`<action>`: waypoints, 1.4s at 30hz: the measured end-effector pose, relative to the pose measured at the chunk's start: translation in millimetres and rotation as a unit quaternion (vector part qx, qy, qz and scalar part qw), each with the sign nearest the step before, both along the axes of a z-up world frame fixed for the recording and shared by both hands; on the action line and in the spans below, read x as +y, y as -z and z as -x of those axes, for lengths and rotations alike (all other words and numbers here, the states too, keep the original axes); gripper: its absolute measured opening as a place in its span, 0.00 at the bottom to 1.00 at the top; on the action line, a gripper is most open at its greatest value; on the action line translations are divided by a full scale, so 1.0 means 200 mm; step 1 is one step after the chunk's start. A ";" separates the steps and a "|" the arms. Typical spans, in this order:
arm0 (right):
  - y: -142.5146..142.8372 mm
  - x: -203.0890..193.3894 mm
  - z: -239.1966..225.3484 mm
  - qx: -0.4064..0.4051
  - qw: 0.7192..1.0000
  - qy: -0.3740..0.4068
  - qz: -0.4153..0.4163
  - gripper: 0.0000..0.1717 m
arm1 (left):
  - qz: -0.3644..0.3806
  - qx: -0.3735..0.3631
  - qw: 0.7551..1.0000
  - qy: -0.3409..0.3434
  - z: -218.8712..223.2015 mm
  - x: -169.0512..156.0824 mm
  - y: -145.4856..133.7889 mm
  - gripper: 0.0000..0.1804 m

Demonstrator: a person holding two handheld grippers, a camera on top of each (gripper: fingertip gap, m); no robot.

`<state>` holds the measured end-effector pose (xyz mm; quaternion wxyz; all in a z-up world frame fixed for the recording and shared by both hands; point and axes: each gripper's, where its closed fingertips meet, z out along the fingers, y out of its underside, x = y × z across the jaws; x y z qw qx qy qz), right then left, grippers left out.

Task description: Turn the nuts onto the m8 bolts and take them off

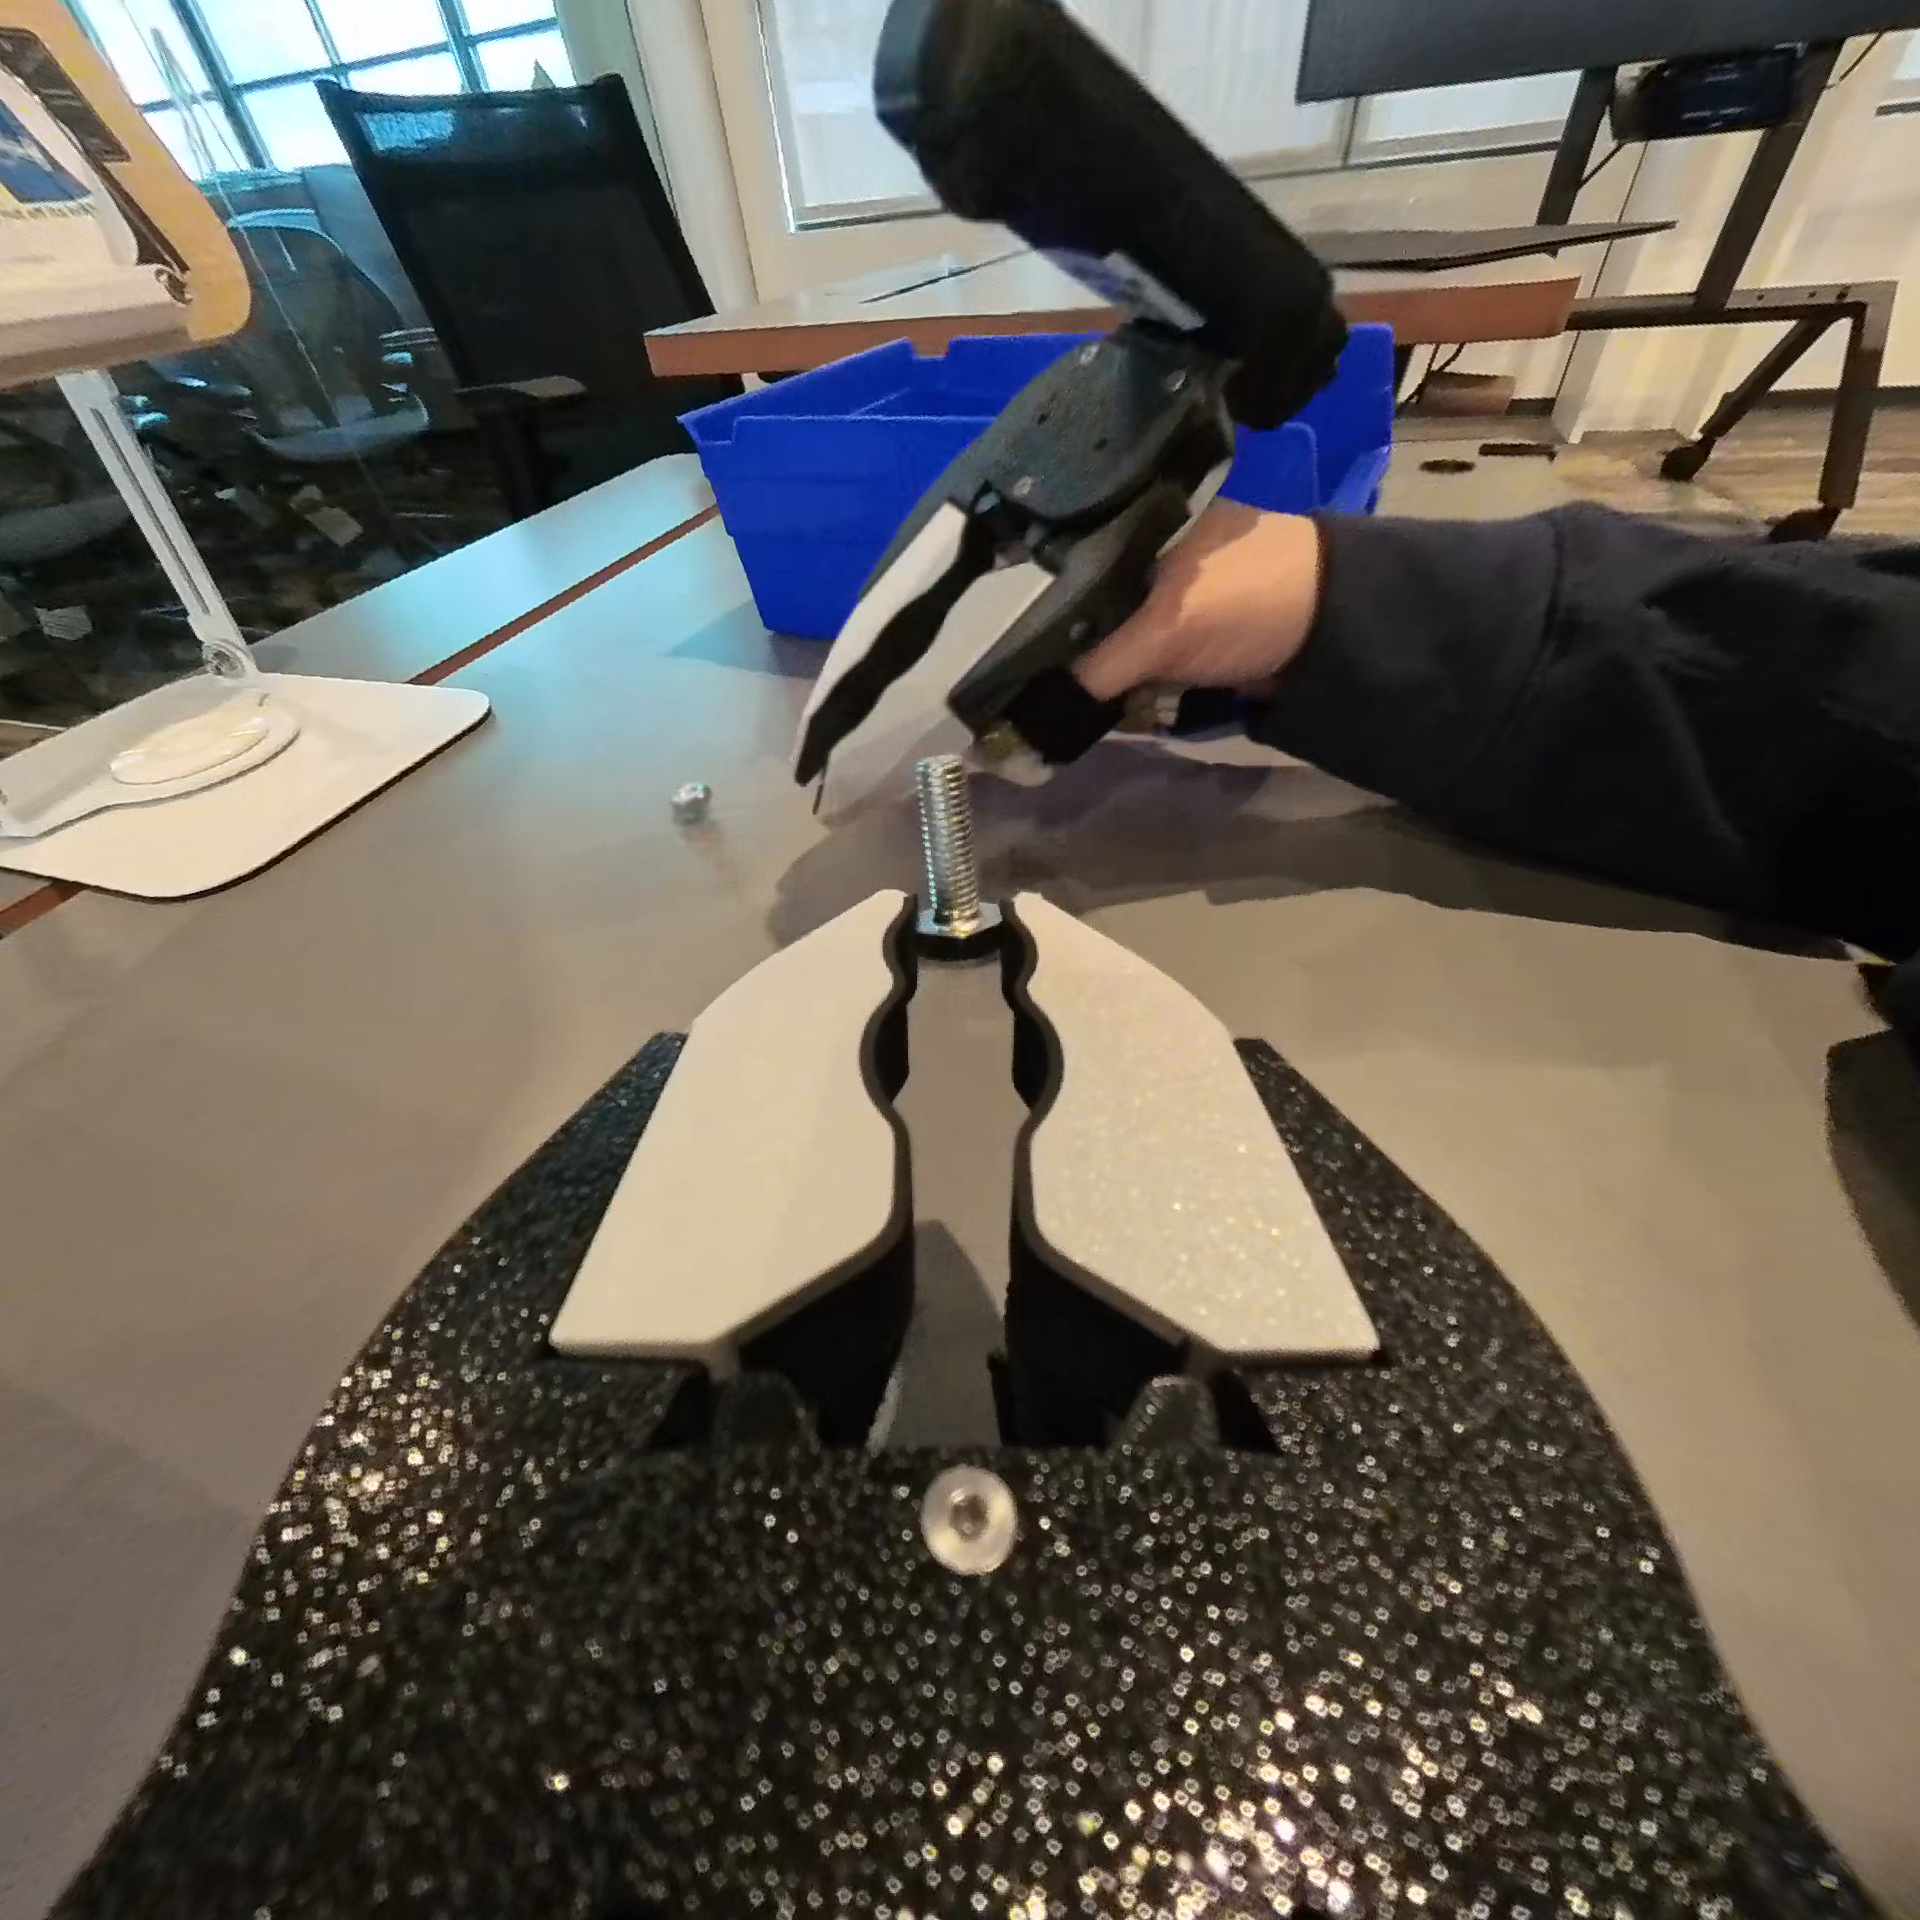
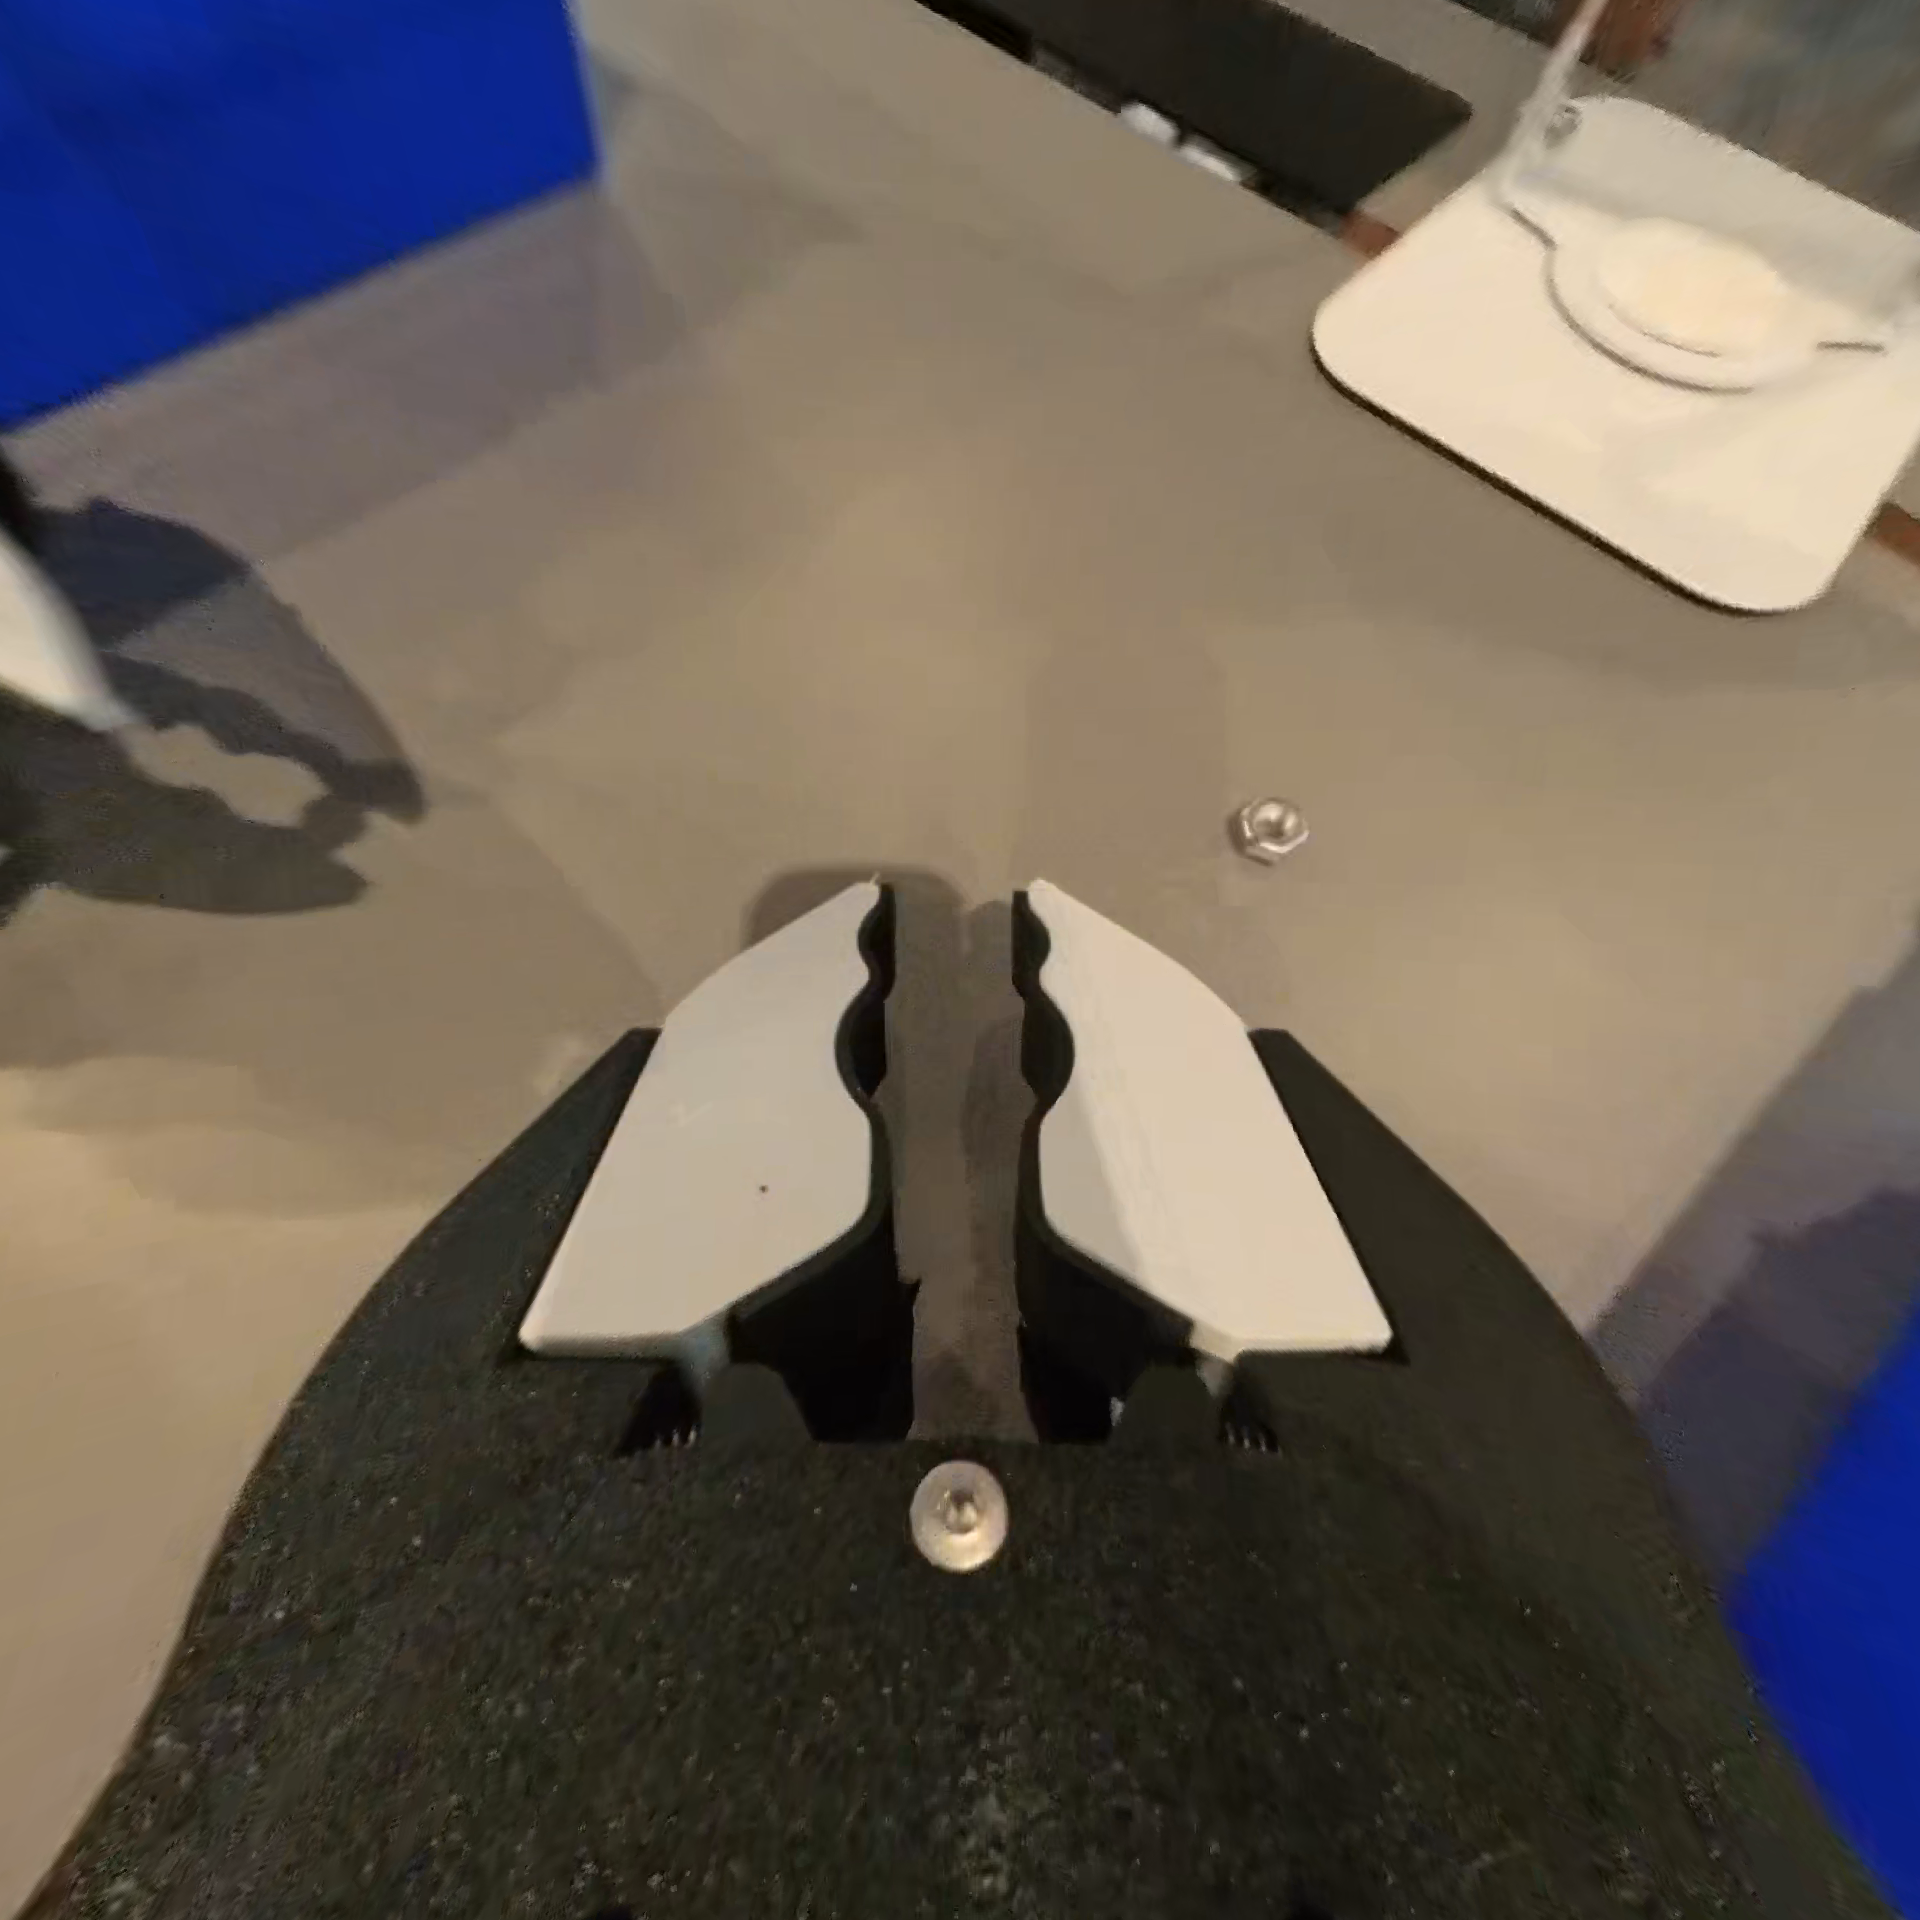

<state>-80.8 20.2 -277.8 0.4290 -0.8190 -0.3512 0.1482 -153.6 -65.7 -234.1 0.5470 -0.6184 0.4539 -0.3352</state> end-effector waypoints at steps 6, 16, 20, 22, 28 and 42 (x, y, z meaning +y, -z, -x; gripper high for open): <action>0.04 0.15 -0.11 -0.029 0.994 0.095 -0.054 0.16 | -0.009 0.005 1.000 -0.009 0.00 0.01 0.00 0.08; 0.11 0.40 -0.23 -0.081 0.989 0.117 -0.040 0.13 | -0.050 -0.047 0.991 -0.115 0.02 0.19 -0.09 0.08; 0.14 0.45 -0.23 -0.074 0.990 0.118 -0.011 0.17 | -0.059 -0.062 0.987 -0.137 -0.03 0.33 -0.11 0.08; 0.15 0.46 -0.24 -0.073 0.990 0.119 -0.007 0.18 | -0.065 -0.067 0.985 -0.145 -0.07 0.42 -0.12 0.08; 0.16 0.46 -0.22 -0.051 0.993 0.102 0.016 0.15 | -0.054 -0.090 0.984 -0.145 -0.14 0.60 -0.14 0.08; 0.16 0.45 -0.19 -0.043 0.995 0.081 0.025 0.08 | -0.028 -0.084 0.994 -0.059 -0.16 0.52 -0.12 0.08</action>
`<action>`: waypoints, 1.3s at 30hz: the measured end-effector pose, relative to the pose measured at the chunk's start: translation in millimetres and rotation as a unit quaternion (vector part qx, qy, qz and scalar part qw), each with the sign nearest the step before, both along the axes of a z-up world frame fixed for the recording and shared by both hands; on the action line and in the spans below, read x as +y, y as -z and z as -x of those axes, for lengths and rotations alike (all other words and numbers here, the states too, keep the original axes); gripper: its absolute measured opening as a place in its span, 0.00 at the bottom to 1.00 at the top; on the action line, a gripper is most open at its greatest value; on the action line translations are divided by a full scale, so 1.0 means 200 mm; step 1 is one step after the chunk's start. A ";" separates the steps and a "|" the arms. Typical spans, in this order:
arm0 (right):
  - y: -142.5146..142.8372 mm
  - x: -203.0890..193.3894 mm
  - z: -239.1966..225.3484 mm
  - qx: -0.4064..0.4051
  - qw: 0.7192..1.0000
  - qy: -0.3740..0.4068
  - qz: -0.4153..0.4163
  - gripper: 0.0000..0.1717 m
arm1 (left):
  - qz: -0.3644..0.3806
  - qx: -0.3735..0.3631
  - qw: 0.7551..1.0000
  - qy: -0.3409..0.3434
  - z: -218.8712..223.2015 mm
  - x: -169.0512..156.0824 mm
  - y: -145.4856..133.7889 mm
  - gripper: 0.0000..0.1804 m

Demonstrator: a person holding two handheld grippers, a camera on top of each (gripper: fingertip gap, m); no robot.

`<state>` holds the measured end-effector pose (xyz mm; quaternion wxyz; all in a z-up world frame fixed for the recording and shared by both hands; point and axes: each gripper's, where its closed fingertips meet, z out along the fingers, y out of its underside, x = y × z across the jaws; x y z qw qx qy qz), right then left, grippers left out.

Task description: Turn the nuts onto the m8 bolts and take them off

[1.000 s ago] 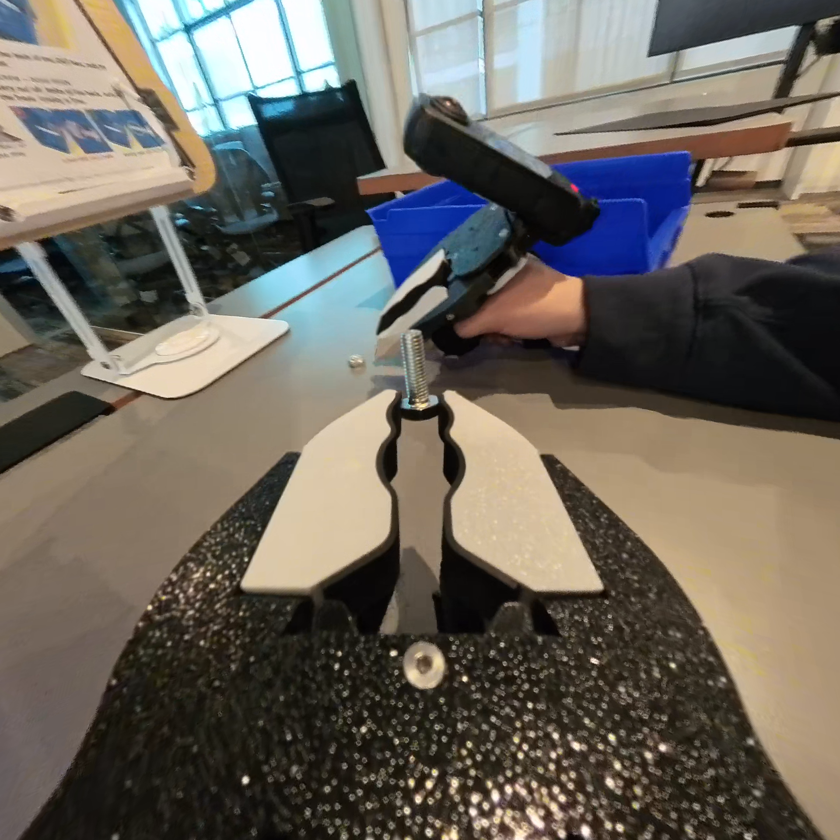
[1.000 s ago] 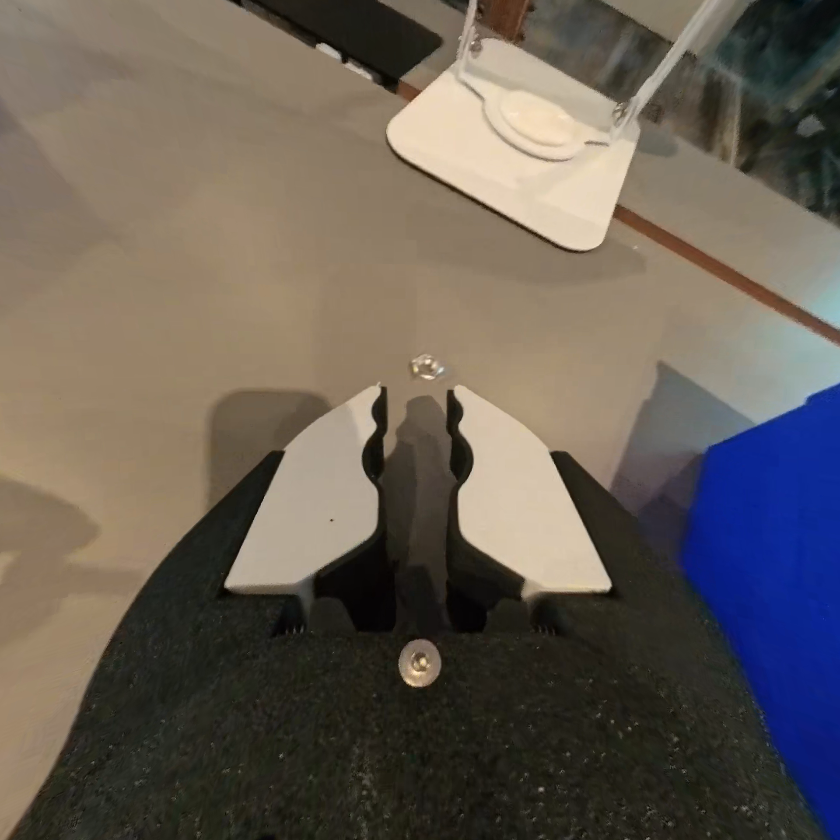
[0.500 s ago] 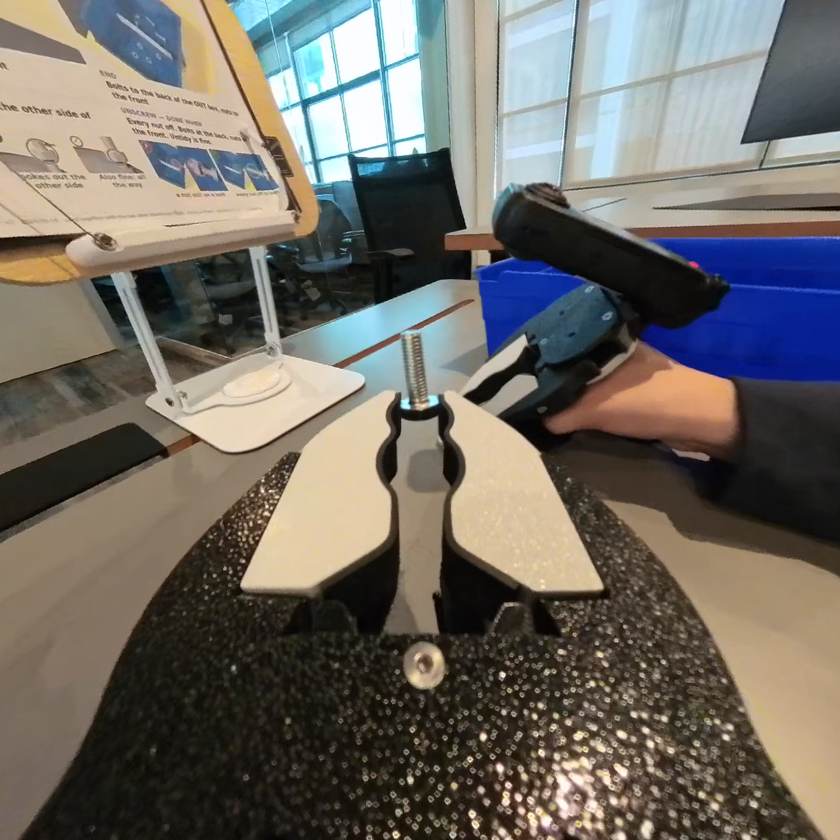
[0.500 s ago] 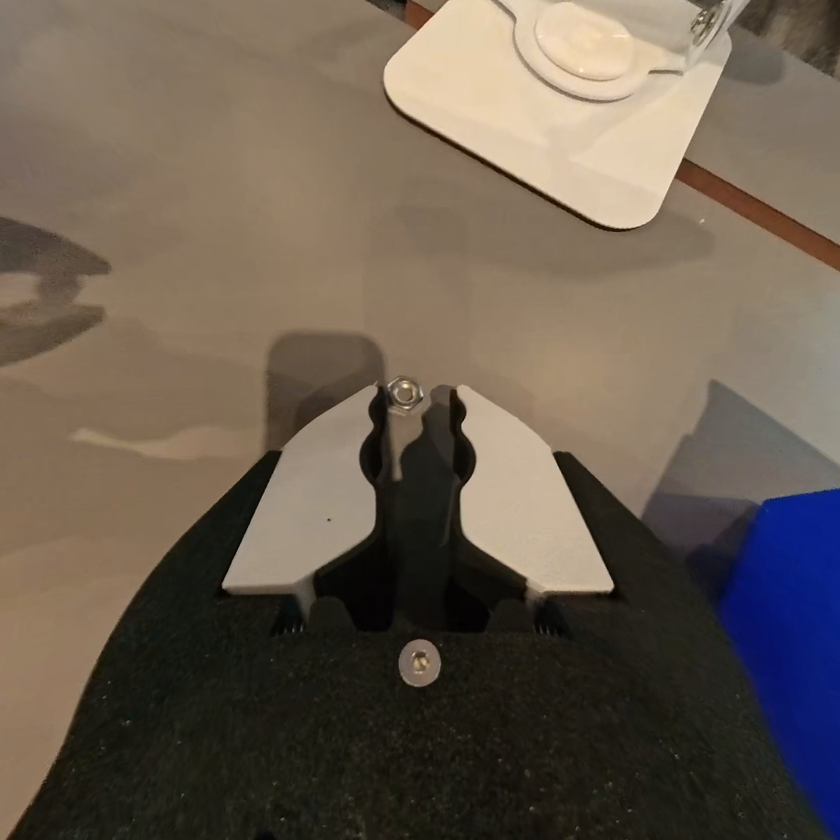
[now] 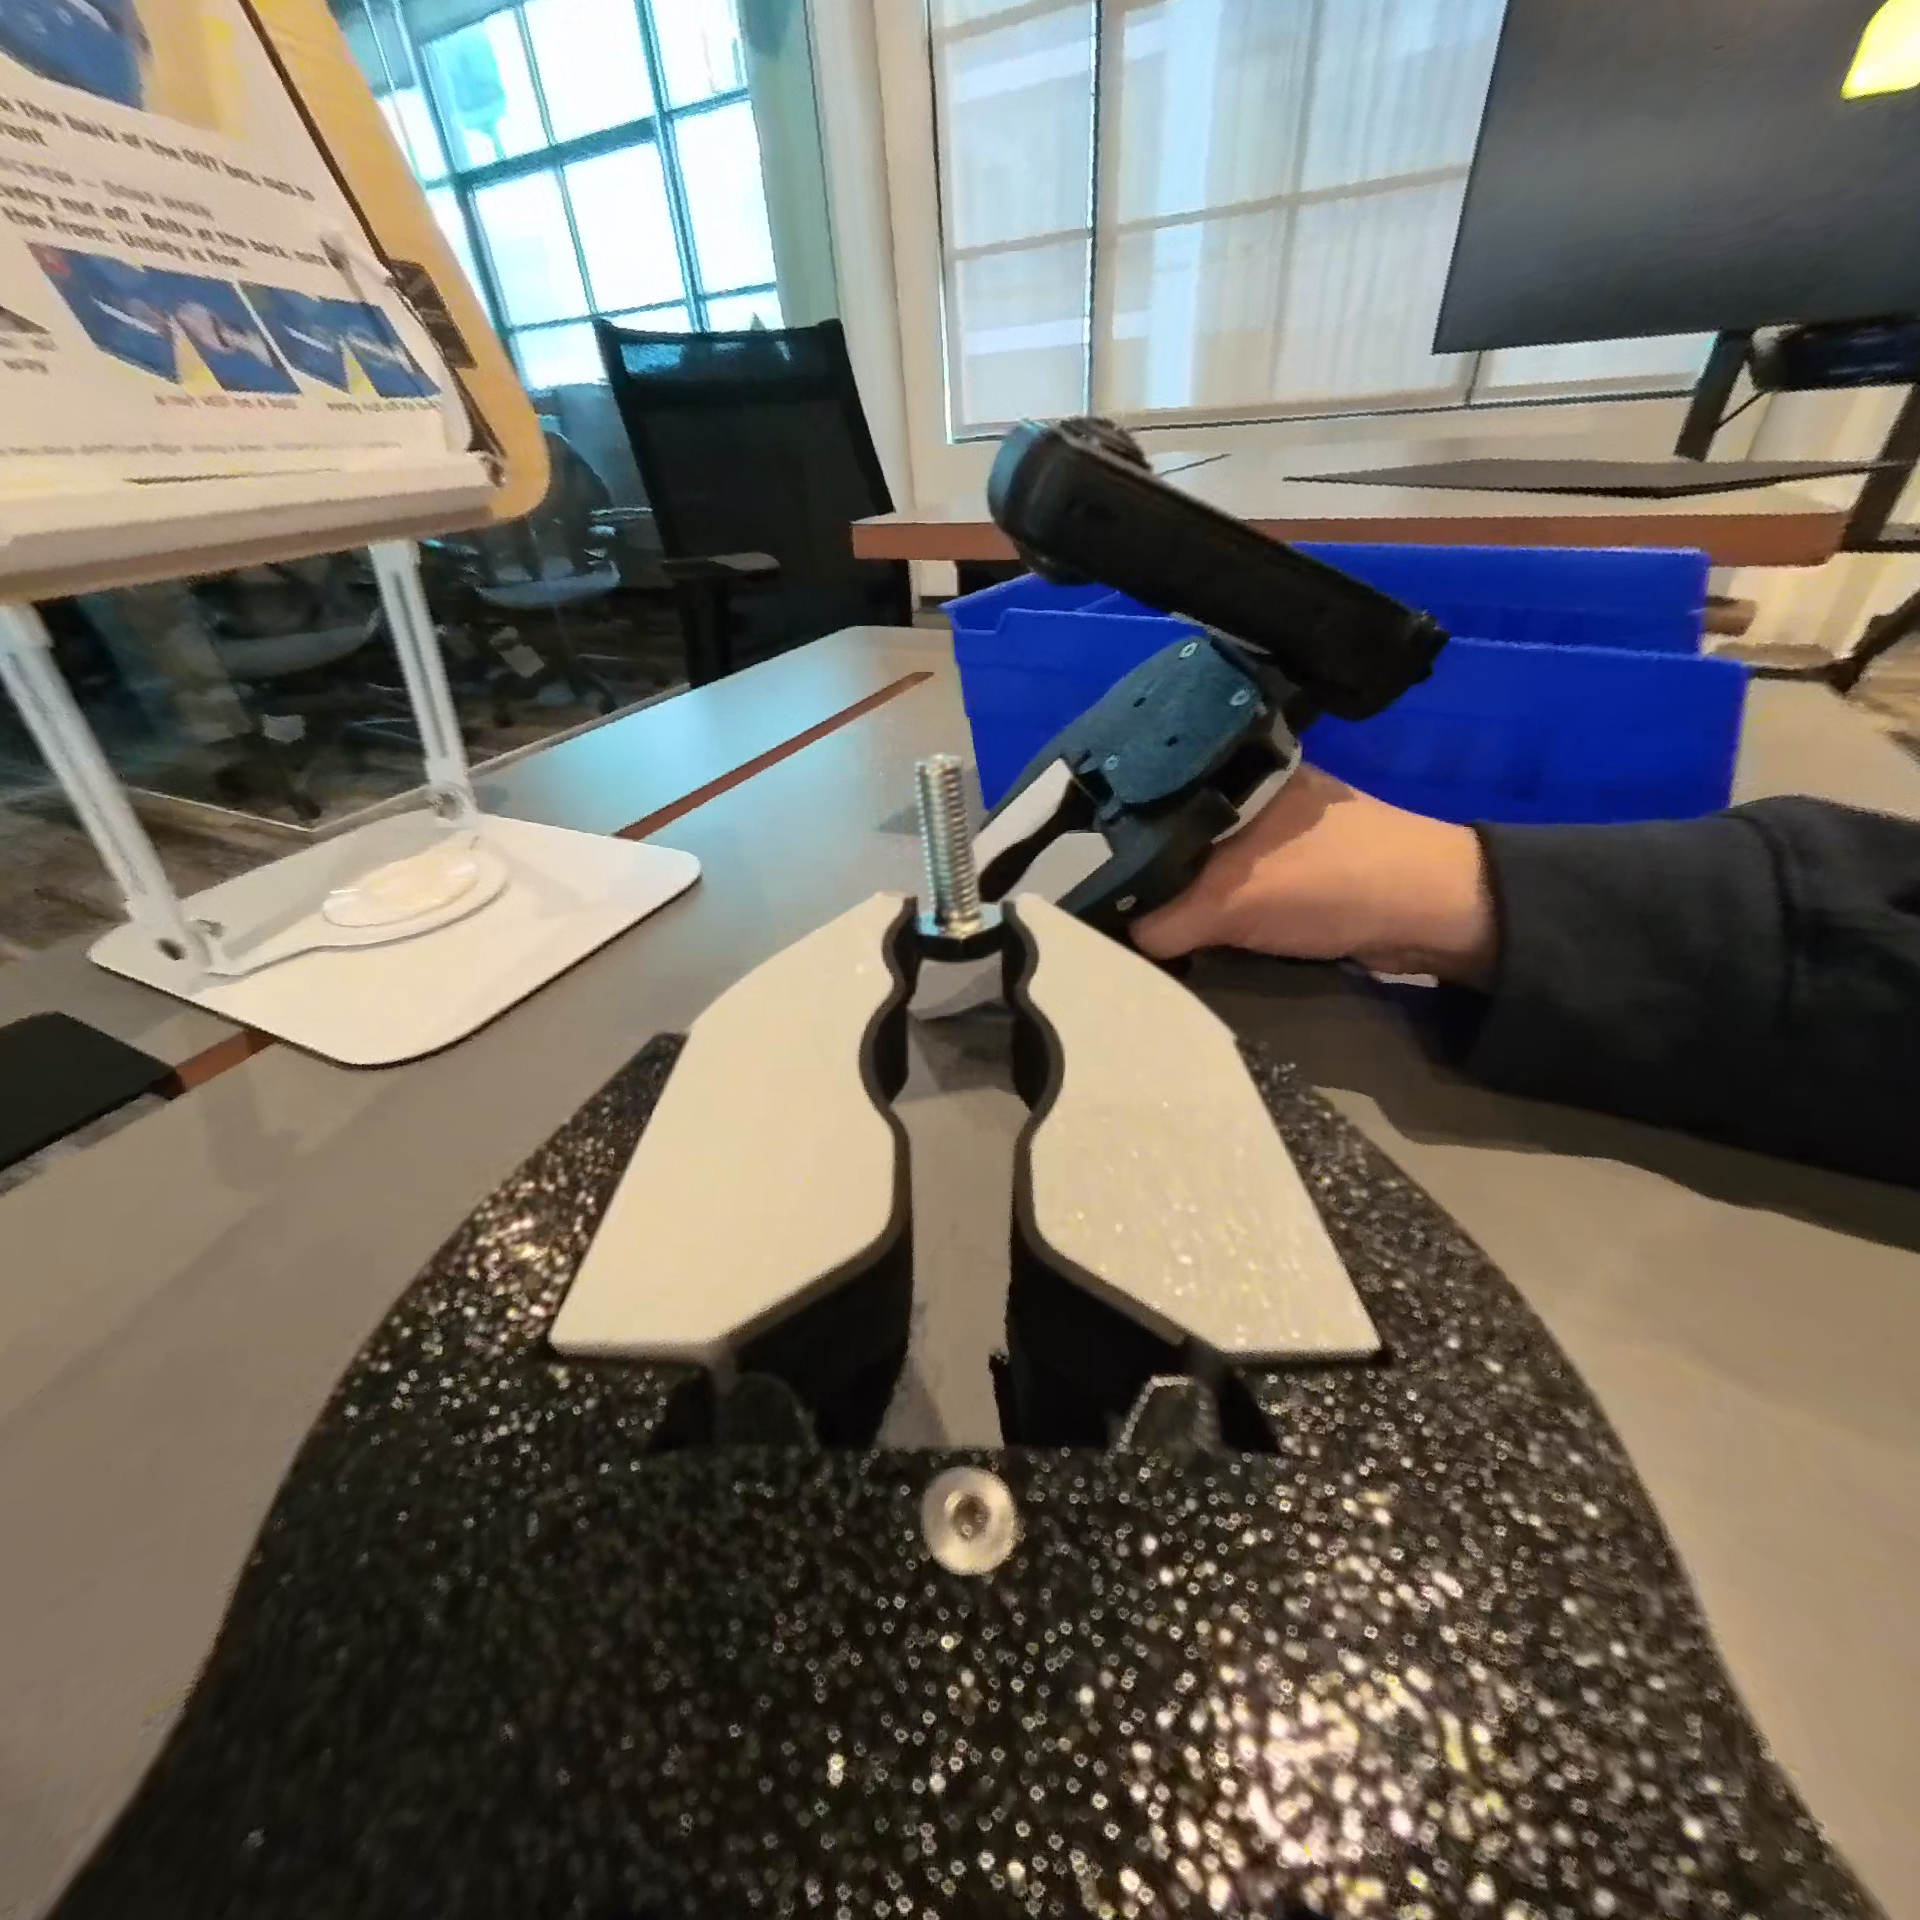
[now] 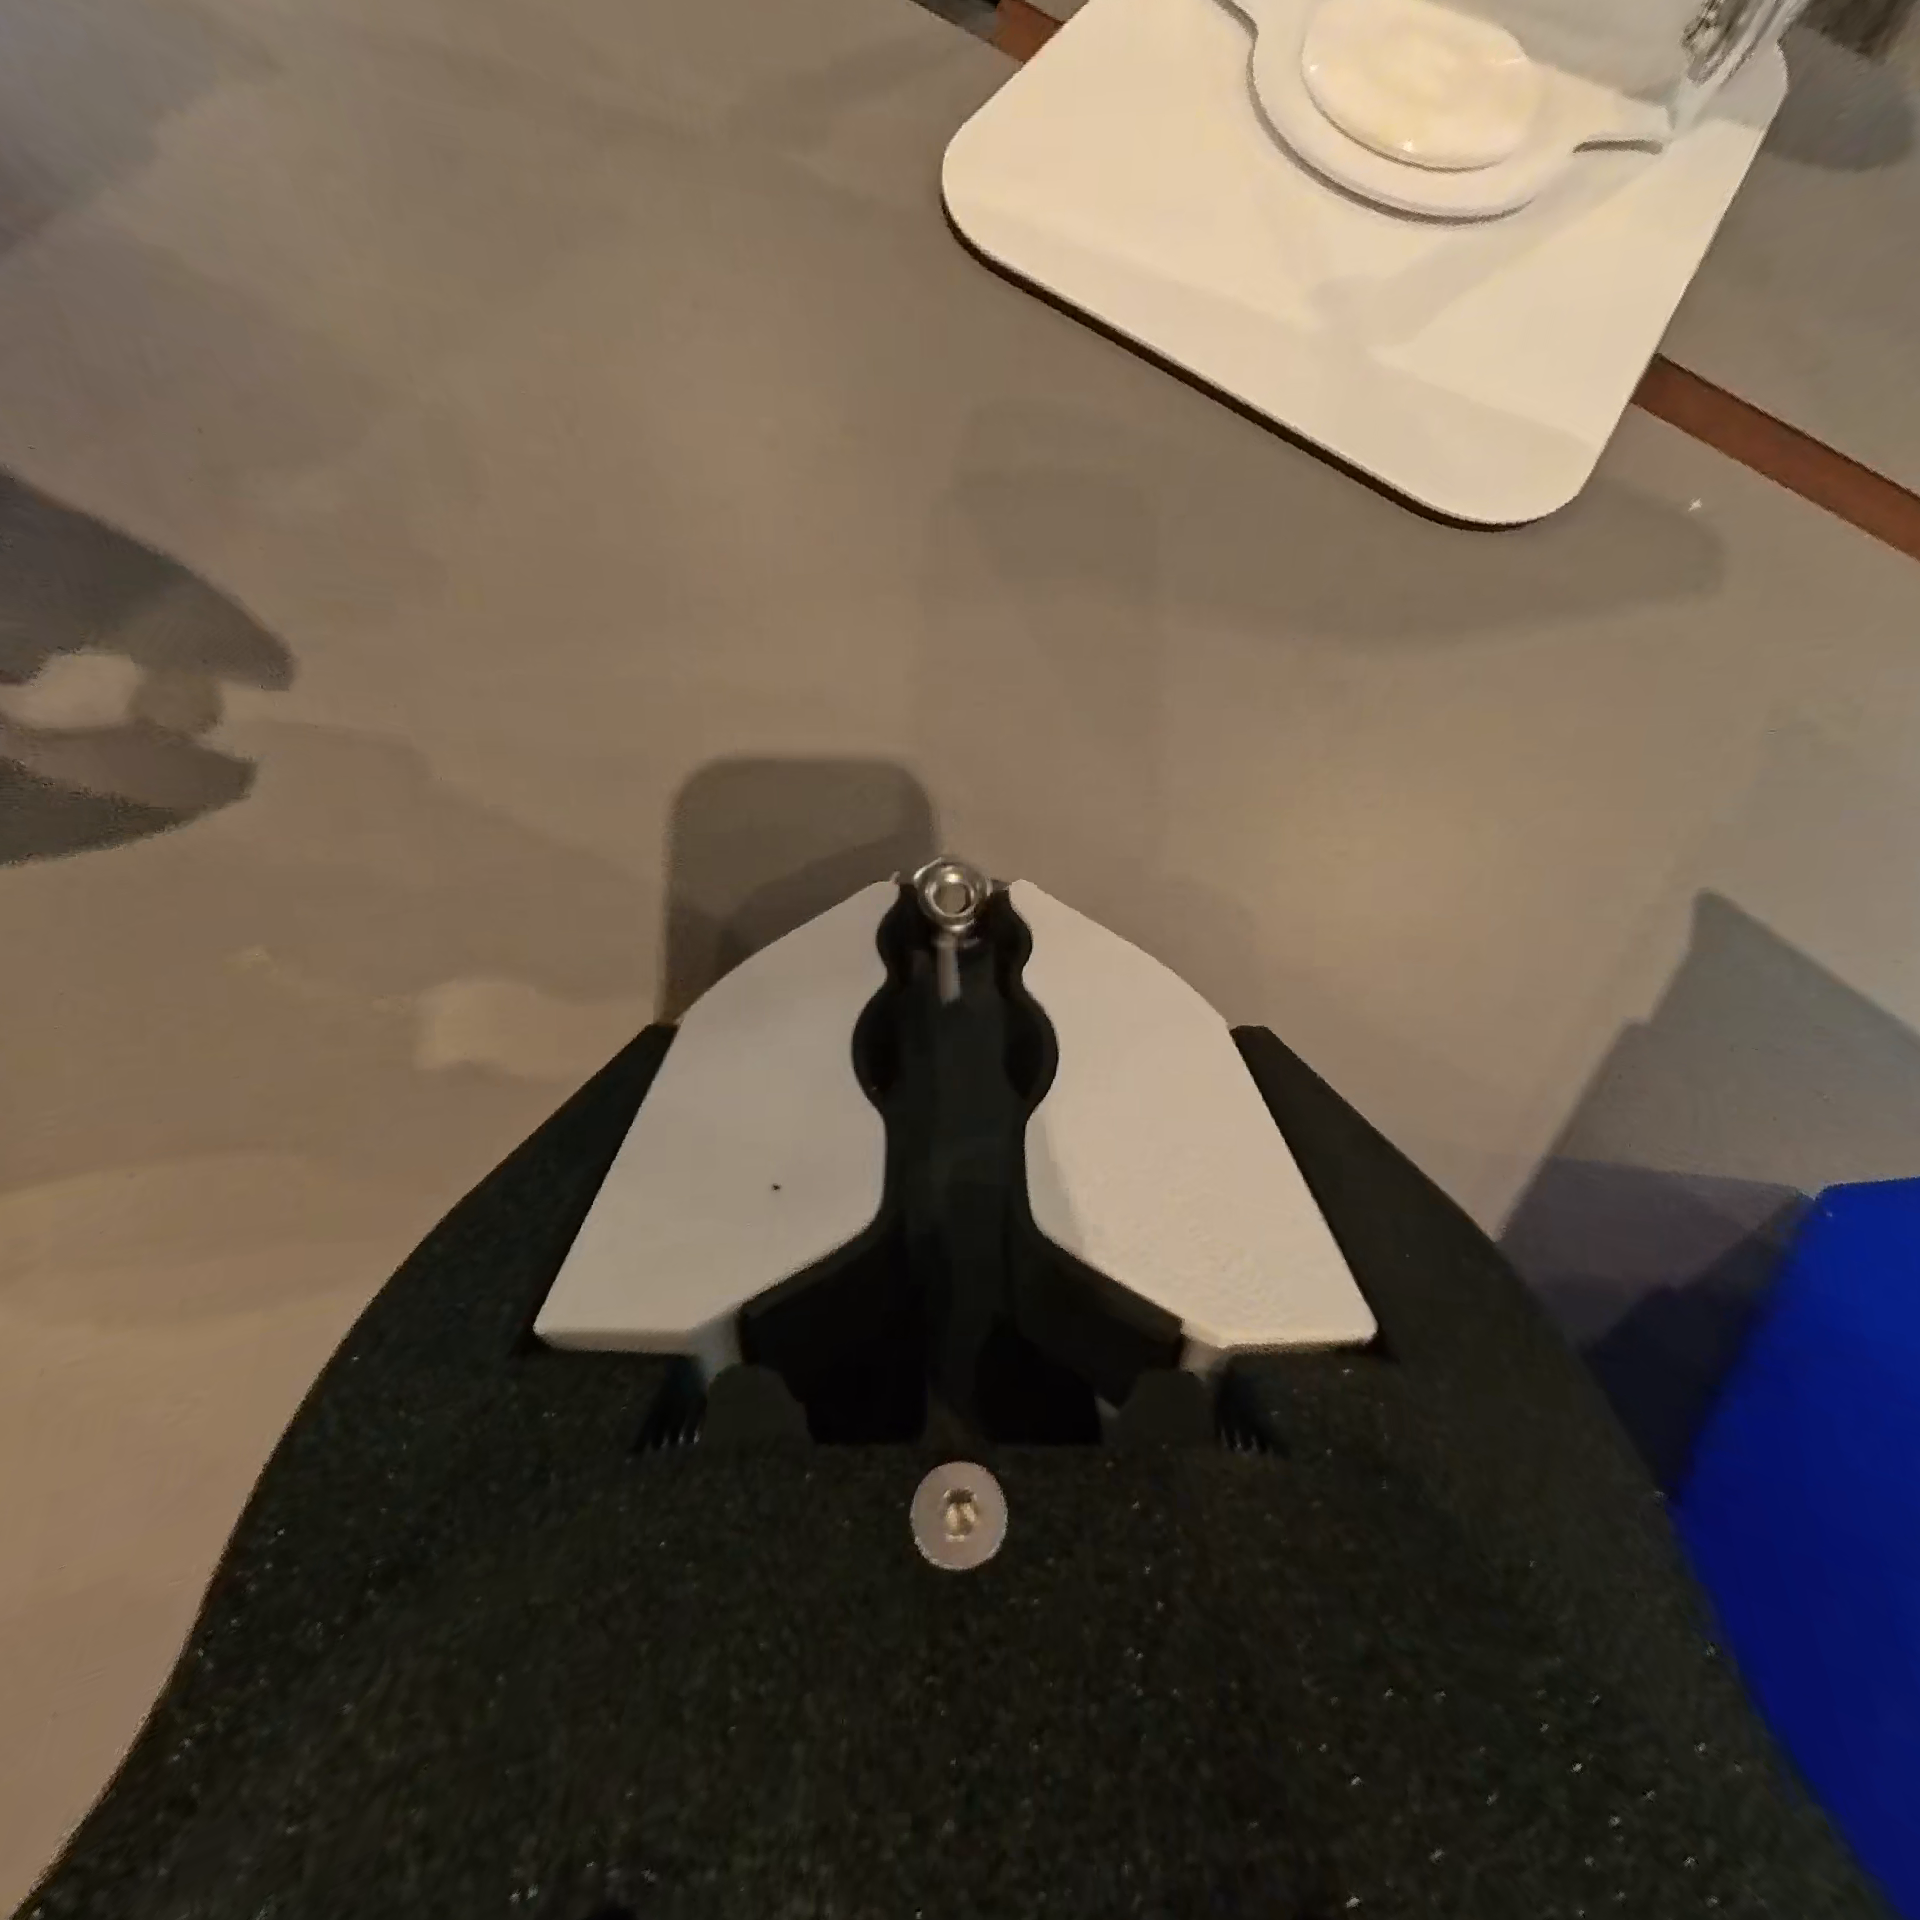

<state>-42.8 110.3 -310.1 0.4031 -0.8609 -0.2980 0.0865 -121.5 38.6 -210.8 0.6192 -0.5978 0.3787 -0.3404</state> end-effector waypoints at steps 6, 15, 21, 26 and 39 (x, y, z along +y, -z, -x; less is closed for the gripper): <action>-0.01 -0.01 0.02 -0.031 0.999 -0.019 -0.033 0.08 | 0.023 -0.013 0.999 0.040 -0.01 -0.03 0.01 0.08; -0.36 -0.26 0.20 0.105 0.971 -0.158 -0.144 0.08 | 0.020 0.007 0.994 0.104 -0.06 -0.11 0.03 0.08; -0.67 -0.52 0.34 0.232 0.912 -0.298 -0.160 0.08 | 0.030 0.000 0.989 0.146 -0.07 -0.15 0.02 0.08; -0.67 -0.56 0.37 0.228 0.911 -0.313 -0.140 0.08 | 0.032 -0.003 0.987 0.160 -0.07 -0.16 0.02 0.08; -0.63 -0.55 0.38 0.151 0.931 -0.298 -0.148 0.08 | 0.032 0.008 0.984 0.174 -0.08 -0.18 0.03 0.08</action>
